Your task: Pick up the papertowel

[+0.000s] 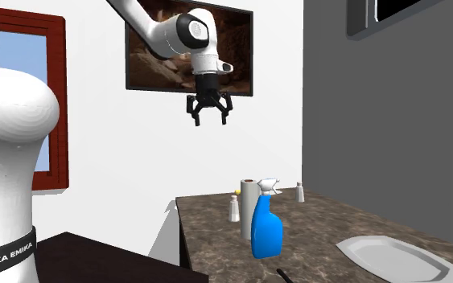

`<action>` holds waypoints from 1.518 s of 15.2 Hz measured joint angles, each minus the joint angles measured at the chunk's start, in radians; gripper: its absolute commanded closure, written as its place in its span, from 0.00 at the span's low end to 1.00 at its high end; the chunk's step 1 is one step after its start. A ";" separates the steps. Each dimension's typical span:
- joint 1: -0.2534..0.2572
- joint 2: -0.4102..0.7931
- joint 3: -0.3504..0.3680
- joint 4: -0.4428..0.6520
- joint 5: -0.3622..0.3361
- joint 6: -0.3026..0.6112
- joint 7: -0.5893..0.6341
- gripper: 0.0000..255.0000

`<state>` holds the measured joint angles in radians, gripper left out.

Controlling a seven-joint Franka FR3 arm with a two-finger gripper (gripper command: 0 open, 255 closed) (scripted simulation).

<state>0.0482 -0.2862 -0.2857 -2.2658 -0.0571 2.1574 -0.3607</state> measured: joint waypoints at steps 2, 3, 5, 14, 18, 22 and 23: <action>0.006 0.070 -0.014 0.025 0.016 0.034 -0.034 0.00; 0.006 0.106 -0.025 0.036 0.025 0.053 -0.059 0.00; 0.007 0.191 -0.042 0.078 0.052 0.083 -0.106 0.00; -0.034 0.548 -0.052 0.287 0.182 0.167 -0.301 0.00; -0.072 0.708 -0.031 0.410 0.224 0.180 -0.366 0.00; -0.091 0.790 -0.016 0.464 0.244 0.199 -0.389 0.00; -0.092 0.799 -0.013 0.460 0.248 0.211 -0.391 0.00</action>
<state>-0.0438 0.5132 -0.2992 -1.8054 0.1905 2.3687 -0.7515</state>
